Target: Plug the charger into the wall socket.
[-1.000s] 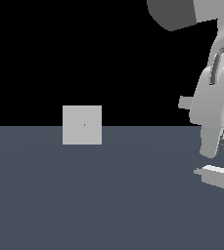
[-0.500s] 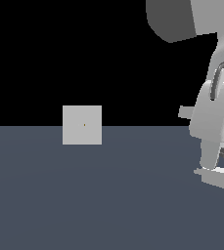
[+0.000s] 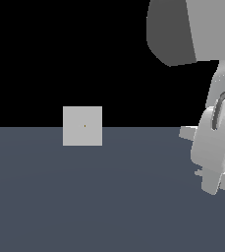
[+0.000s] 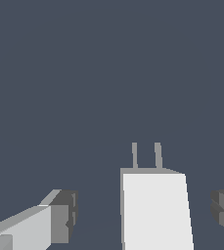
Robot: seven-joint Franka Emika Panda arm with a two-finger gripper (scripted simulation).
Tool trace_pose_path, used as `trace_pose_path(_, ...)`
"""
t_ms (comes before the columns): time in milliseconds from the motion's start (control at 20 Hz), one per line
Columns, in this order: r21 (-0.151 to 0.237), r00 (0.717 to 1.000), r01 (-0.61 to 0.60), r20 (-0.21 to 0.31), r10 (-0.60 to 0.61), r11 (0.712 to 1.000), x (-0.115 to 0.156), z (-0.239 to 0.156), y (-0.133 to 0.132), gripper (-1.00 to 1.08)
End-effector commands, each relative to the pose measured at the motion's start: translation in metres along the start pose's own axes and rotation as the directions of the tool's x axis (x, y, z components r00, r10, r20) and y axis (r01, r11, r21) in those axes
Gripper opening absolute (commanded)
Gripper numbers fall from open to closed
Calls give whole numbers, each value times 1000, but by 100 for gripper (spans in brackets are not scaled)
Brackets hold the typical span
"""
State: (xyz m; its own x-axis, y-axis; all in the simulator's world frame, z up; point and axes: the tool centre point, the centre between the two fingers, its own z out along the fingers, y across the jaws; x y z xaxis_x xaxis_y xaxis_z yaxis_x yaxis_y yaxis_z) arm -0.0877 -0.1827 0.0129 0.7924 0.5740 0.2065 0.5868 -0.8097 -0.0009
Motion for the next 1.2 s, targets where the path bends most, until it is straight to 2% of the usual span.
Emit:
trace_pose_path(0,-1,1000,0,-1,0,1000,0,1,1,-100)
trace_pose_path(650,-2,1000,-4,-1,4,1000,1,1,-1,-100)
trace_pose_path(1150,-19,997,-80,-2,80,997,15,-7,-29,-100)
